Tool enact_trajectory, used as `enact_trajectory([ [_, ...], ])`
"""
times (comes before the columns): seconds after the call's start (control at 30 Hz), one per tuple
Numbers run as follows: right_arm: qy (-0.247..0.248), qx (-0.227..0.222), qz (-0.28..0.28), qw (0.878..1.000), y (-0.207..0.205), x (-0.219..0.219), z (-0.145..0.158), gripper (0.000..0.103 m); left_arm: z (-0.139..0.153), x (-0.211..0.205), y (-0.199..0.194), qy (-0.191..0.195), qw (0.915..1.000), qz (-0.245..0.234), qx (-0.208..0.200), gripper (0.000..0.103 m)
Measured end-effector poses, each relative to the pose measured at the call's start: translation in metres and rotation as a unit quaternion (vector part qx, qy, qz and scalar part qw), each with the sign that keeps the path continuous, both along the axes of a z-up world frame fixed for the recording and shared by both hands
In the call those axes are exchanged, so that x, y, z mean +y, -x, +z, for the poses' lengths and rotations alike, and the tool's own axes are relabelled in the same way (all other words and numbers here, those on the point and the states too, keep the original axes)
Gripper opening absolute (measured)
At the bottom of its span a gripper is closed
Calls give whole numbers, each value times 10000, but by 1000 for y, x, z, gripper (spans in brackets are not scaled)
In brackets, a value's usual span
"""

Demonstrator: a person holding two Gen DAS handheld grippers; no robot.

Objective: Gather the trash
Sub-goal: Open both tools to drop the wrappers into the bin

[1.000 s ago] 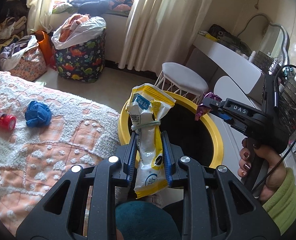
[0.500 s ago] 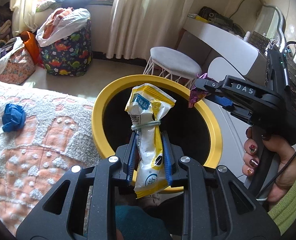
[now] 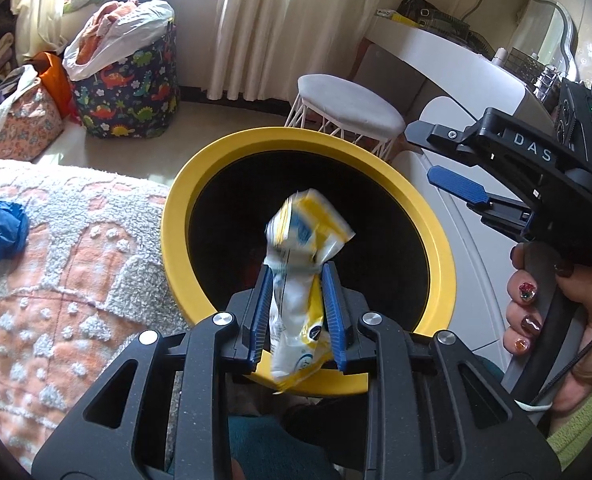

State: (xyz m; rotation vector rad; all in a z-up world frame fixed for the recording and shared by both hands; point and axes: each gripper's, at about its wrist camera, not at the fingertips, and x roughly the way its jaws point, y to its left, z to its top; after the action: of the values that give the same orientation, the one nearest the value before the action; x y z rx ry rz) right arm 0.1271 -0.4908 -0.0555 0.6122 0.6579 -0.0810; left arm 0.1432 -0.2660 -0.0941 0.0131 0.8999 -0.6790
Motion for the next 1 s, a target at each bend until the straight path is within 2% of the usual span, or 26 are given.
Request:
enact_trajectory([
  [0.1,17,-5,-1,10000,0,0,1,67,3,3,-1,51,10000,57,-49,52],
  [0.17,33,-21,7,10000,0,1,2,70,5,6,-1,91,9999,122,-81,59],
  [0.23,62,-55,47,10000,0,4,4,73,8,11,0,112,9996,231,-148,78],
  [0.33,148,-96,134,9998,-1,8,7,74,12,22,1,160,9986,431,-276,92],
  [0.6,300,-236,435,9983,-6,29,12,75,24,60,3,-54,9913,1107,-714,92],
  [1.0,640,-467,1161,9901,-13,87,22,75,38,128,-5,-116,9734,1994,-1121,92],
])
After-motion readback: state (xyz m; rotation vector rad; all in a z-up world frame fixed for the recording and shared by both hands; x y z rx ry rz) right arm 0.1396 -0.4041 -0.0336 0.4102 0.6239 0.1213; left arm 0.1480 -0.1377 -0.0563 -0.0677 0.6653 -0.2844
